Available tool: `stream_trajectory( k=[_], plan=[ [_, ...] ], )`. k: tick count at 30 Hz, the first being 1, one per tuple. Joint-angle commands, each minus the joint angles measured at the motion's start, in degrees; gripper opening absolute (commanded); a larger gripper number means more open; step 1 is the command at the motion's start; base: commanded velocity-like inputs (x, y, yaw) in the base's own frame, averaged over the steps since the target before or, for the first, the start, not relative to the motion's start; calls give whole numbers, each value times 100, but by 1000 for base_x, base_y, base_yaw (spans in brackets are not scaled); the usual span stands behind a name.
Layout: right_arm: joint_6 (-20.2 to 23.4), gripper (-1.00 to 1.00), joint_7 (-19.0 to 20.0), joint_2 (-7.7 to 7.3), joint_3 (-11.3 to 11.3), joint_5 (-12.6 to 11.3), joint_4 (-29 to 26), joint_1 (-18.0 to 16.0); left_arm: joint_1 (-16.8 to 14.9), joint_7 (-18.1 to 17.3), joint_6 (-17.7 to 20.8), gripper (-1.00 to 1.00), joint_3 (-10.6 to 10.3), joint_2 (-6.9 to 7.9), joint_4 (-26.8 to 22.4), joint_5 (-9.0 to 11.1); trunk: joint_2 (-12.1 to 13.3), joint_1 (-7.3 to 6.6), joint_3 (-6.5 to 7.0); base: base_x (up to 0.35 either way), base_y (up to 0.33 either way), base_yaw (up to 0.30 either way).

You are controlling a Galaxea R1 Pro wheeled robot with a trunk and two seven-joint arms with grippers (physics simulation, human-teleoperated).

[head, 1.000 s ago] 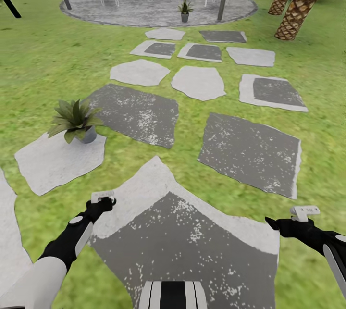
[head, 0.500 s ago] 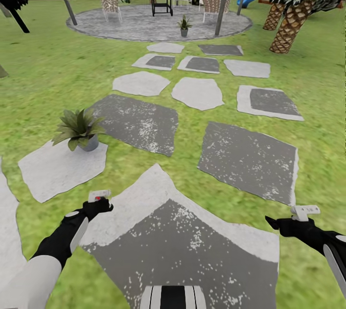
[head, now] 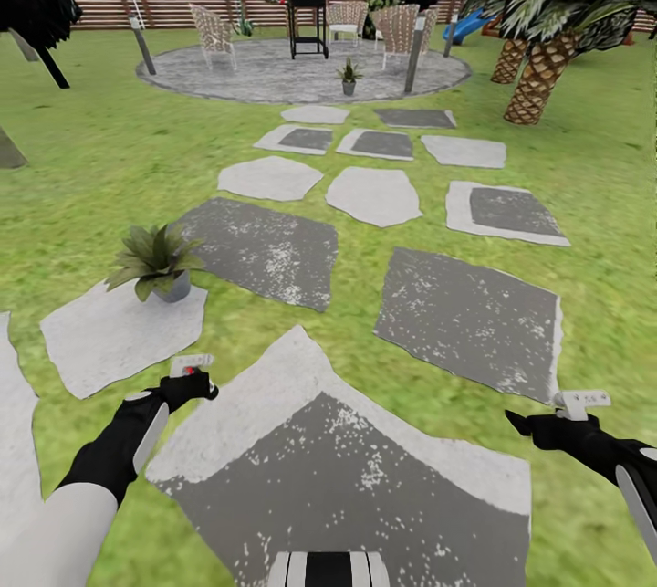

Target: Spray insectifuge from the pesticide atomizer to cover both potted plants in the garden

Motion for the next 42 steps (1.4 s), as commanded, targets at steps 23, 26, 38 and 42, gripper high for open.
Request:
stream_trajectory(
  k=[23,26,38,42],
  plan=[
    [102,100,73,104,-49,-964,-19,-36,1056,-128,2335,-100,16,91,-2774,14,29,-60,506,0,0,0],
    [106,100,76,48,-166,-1074,-21,-23,1140,-130,2526,-100,20,121,-2968,39,33,-68,572,0,0,0],
    [292,100,80,-21,-395,-1151,-22,-16,1180,-131,2929,-100,-37,86,-3135,55,49,-99,838,0,0,0],
    [283,100,80,-21,-379,-1140,-22,0,1175,-131,2941,-100,-55,71,-3137,56,55,-109,927,0,0,0]
  ],
)
